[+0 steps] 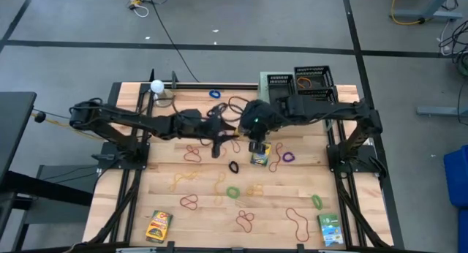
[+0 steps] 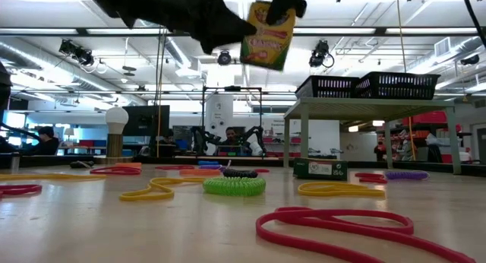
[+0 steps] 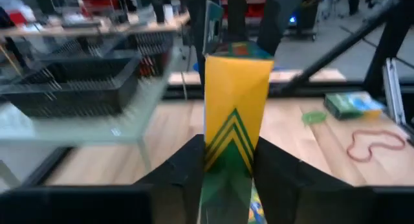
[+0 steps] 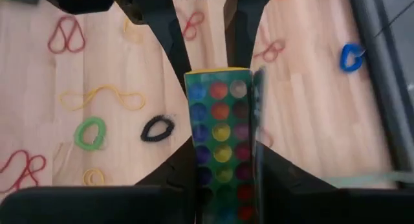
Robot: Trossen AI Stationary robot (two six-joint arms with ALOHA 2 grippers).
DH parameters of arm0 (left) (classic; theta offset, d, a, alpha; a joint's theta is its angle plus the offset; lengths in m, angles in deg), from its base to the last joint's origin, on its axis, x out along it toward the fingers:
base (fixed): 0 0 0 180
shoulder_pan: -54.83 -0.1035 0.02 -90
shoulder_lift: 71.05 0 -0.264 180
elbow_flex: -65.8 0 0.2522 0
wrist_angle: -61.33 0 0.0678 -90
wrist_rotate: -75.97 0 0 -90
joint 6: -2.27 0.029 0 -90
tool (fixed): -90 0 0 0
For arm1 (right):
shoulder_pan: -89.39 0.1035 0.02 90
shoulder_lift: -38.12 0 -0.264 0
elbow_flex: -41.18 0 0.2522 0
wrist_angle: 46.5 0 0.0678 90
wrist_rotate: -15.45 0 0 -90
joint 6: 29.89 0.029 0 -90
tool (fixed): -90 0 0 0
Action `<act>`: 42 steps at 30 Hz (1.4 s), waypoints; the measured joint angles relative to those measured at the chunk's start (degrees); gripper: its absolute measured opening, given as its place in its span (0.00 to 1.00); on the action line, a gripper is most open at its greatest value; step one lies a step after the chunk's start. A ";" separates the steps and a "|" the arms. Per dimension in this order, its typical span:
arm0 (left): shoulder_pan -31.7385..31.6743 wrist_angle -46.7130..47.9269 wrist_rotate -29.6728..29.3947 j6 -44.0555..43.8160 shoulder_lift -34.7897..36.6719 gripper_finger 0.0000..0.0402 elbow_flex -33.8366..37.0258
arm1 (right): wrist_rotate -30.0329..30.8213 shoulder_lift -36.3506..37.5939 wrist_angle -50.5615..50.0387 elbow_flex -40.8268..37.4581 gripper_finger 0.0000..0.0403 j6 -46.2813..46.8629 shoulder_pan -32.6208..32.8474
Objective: Pick & Place Office Desk Supplies
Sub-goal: Put the top left yellow crayon box into the left black bin on the shelf
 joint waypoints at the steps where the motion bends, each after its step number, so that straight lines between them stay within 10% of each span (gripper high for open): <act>1: -0.52 1.58 -0.06 0.11 1.33 0.35 -0.07 | -0.02 0.06 -2.87 2.05 0.25 -0.99 -0.74; 10: -5.75 12.98 3.01 0.66 13.02 0.55 1.19 | 1.92 0.59 -18.57 20.12 0.24 -17.27 -15.93; 19: -5.61 5.55 15.84 -0.44 14.38 0.45 9.37 | -3.02 0.50 -18.46 14.28 0.24 -33.99 -33.21; 42: -5.60 -9.74 19.37 -6.31 14.34 0.22 17.90 | -2.60 0.47 -10.62 0.29 0.24 -45.18 -38.27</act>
